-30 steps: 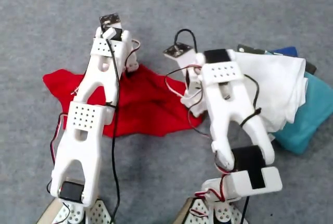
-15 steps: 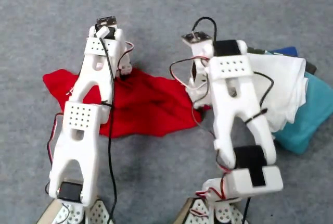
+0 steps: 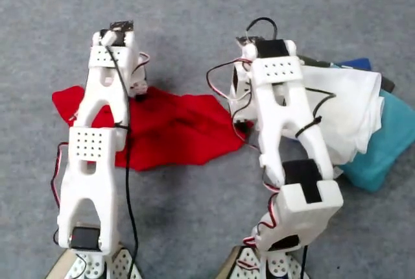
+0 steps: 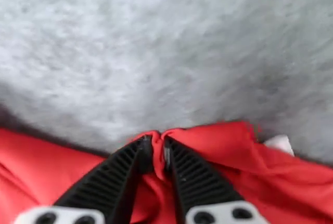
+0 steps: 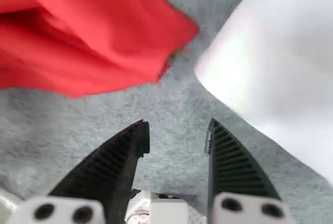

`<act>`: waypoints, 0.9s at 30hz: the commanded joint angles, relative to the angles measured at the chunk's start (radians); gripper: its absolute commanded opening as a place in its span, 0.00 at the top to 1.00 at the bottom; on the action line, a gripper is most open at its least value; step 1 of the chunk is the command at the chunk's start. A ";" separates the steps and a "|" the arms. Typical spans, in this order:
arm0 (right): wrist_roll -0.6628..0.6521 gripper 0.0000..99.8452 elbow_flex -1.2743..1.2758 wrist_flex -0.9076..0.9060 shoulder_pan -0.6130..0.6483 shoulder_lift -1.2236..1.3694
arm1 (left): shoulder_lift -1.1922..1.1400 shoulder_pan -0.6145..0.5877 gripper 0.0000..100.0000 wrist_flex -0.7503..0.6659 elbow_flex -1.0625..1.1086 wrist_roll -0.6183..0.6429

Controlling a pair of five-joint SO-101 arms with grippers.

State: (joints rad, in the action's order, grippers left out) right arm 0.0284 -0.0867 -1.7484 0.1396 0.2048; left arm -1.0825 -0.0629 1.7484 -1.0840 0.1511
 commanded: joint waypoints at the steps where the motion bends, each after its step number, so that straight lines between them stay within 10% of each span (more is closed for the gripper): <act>1: 0.011 0.82 -0.081 -0.011 0.037 -0.002 | 0.075 -0.077 0.97 0.015 0.176 -0.112; 12: 0.009 0.82 -0.179 0.132 0.308 0.229 | 0.589 -0.139 0.97 0.011 0.694 -0.230; 27: -0.123 0.98 -0.222 -0.012 0.325 0.351 | 0.876 -0.464 0.97 0.011 0.849 -0.230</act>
State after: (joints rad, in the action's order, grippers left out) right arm -0.0591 -0.2969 -1.7315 0.4634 0.6467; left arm -0.2892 -0.4910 1.7484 -0.2386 -0.0713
